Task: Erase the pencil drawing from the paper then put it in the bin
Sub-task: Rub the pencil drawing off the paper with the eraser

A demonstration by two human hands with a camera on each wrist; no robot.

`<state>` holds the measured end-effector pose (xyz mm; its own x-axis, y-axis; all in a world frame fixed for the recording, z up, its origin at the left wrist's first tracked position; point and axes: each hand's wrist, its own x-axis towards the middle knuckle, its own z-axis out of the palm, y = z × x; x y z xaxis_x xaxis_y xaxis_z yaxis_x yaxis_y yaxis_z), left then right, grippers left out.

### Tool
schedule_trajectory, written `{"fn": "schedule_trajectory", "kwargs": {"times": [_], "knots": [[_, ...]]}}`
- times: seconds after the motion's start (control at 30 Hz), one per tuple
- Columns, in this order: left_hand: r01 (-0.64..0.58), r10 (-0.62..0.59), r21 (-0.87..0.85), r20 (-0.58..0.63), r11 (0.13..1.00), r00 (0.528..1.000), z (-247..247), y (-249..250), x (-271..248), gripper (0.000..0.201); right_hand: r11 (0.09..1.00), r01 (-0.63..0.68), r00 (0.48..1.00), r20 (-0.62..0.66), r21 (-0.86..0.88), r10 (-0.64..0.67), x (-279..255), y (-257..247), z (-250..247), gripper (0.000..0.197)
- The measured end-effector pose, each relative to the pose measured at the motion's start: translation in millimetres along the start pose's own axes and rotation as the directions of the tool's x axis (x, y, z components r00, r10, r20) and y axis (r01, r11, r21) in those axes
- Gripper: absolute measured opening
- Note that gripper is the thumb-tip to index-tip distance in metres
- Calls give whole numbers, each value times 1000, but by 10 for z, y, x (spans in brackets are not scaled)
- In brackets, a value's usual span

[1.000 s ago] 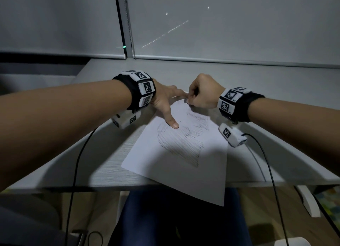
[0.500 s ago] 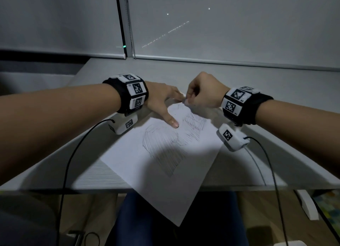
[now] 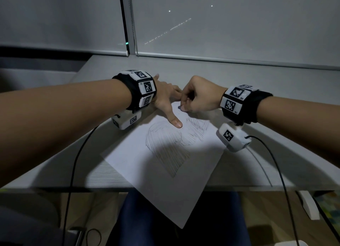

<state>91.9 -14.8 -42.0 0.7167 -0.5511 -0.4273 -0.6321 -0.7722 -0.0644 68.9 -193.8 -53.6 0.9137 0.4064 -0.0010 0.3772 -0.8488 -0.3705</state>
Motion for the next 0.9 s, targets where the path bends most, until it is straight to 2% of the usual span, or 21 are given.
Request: {"fn": "schedule_trajectory", "kwargs": {"times": [0.17,0.23,0.4,0.6,0.67,0.8,0.9], "knots": [[40,-40,15,12,999,999,-23,29,-24,123,996,-87,987,-137,-19,84,95,75,-24,9],[48,-49,13,24,999,999,-29,38,-26,124,996,-80,985,-158,-27,75,68,49,12,9],[30,-30,19,39,999,999,-28,26,-18,120,999,33,999,-18,5,-33,-80,-77,49,7],[69,-69,-2,58,998,996,-41,65,-29,128,997,-72,986,-151,-5,71,9,109,7,11],[70,-69,-3,67,998,995,-43,71,-30,127,999,-45,991,-128,-6,44,-47,76,29,15],[72,-73,16,70,997,995,-53,70,-28,125,999,7,1000,-2,34,-6,-190,7,4,11],[72,-75,42,67,997,995,-59,84,-10,129,999,-39,998,-56,32,41,-104,89,-29,18]]}}
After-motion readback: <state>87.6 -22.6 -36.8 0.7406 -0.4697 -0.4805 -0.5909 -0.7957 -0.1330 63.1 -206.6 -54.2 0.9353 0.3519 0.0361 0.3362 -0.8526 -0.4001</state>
